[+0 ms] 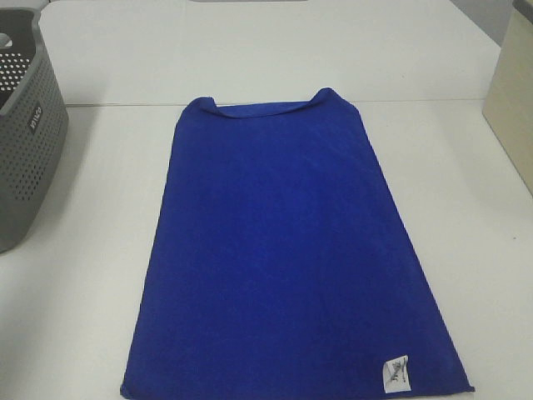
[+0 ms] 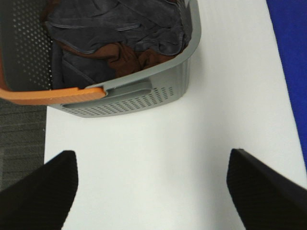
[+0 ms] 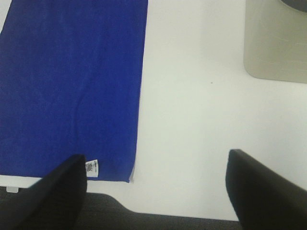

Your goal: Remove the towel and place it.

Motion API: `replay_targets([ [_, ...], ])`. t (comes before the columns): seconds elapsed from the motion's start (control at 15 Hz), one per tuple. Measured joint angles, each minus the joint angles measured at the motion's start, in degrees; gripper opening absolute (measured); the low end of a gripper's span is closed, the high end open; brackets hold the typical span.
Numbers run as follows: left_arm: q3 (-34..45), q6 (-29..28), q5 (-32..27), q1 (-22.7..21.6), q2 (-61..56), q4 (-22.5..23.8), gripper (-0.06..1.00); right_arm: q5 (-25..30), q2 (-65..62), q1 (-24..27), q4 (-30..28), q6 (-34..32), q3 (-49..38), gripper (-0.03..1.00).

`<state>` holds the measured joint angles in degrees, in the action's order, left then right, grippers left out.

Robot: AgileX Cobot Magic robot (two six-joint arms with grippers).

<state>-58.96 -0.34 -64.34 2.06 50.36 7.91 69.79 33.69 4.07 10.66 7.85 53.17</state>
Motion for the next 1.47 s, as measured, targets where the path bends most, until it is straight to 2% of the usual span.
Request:
replay_targets([
  [0.13, 9.4, 0.0, 4.1, 0.0, -11.9, 2.1, 0.8, 0.1, -10.1, 0.0, -0.1, 0.0, -6.1, 0.79],
  [0.27, 14.6, 0.0, 6.4, 0.0, -19.1, 2.2, 0.8, 0.1, -17.2, 0.0, -0.7, 0.0, -9.5, 0.79],
  [0.53, 26.1, 0.0, 7.2, 0.0, -38.8, -0.1, 0.8, 0.1, -30.9, 0.0, -2.1, 1.8, -16.1, 0.79],
  [0.8, 27.7, 0.0, 5.8, 0.0, -49.7, -1.3, 0.8, 0.1, -33.9, 0.0, -2.3, 2.2, -24.1, 0.79],
  [1.0, 29.1, 0.3, 2.8, 0.0, -50.6, -4.0, 0.8, -5.4, -33.9, 0.0, -2.1, 3.2, -26.2, 0.78],
  [1.47, 29.2, 1.3, 2.8, 0.0, -50.6, -5.5, 0.8, -5.9, -33.9, 0.0, -1.9, 3.2, -26.7, 0.78],
])
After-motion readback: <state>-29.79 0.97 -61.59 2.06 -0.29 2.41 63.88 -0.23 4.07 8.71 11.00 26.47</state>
